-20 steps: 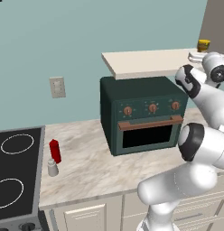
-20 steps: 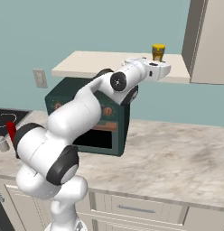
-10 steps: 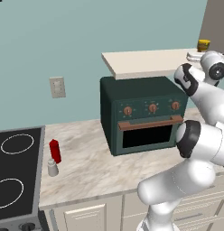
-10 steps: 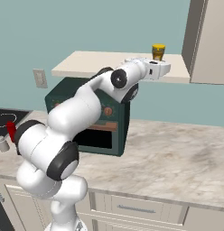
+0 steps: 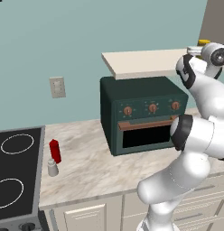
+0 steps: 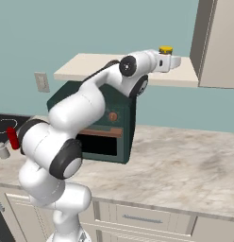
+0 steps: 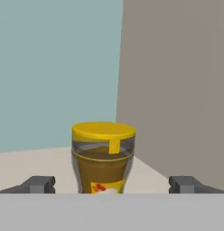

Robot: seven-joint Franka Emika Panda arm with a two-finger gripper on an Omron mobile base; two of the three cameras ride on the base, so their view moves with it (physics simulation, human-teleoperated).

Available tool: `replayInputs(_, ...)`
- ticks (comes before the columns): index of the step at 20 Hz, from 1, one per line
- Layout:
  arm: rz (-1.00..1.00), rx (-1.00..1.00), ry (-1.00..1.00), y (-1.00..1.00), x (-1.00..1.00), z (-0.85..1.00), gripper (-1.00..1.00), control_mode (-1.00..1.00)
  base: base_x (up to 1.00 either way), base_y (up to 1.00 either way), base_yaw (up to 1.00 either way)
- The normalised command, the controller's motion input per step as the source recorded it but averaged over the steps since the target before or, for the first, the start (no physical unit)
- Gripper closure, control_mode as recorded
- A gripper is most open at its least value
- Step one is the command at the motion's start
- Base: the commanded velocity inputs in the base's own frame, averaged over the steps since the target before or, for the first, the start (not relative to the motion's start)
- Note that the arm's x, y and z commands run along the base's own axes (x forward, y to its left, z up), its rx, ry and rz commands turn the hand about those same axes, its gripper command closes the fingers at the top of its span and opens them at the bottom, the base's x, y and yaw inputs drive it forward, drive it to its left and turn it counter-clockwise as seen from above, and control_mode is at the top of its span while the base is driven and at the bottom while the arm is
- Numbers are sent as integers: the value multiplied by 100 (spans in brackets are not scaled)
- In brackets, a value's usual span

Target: Collect the turmeric, ketchup, and shaker from the cabinet and place them next to the stove.

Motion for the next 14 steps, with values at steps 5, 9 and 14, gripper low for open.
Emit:
replayInputs(5, 0, 0, 0, 0, 0, 0, -100, -100, 0, 0, 0)
replayInputs(9, 0, 0, 0, 0, 2, 0, -100, -100, 0, 0, 0)
replayInputs(14, 0, 0, 0, 0, 8, 0, -100, -100, 0, 0, 0)
